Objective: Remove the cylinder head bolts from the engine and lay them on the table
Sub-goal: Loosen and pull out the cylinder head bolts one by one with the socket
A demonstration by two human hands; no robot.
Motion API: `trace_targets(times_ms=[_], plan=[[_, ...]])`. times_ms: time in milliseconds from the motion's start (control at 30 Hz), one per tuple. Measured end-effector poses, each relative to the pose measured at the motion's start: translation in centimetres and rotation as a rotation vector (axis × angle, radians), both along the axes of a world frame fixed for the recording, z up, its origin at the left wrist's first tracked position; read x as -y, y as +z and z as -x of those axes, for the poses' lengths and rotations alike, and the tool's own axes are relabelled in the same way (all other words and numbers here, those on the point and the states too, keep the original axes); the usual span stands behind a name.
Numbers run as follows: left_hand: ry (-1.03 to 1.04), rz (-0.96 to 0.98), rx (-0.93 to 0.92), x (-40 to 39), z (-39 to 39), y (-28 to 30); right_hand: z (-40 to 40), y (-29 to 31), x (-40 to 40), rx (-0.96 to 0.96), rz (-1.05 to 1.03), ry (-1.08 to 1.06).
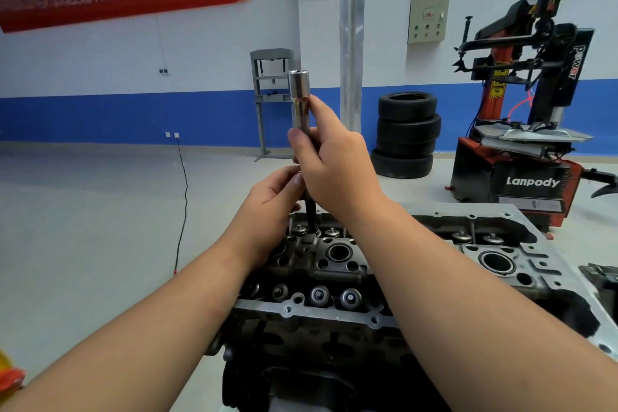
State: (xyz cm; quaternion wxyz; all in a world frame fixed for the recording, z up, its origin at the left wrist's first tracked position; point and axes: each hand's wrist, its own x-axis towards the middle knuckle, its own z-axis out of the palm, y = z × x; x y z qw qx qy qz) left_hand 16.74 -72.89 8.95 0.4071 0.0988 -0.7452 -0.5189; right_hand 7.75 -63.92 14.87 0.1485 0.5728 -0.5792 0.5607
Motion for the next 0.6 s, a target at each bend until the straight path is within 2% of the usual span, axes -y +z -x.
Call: trace_targets(times_ms=[167,400,600], plan=[[0.026,-0.029,-0.075,0.05,0.15,-0.08,0.05,0.12,-0.08,0.003,0.066,0.005],[0.009,-0.023,0.021,-0.18,-0.02,0.04,-0.11,0.3,-0.16,0.122,-0.061,0.074],[0.021,-0.058,-0.095,-0.19,0.04,0.09,-0.05,0.32,-0.27,-0.018,0.092,0.007]])
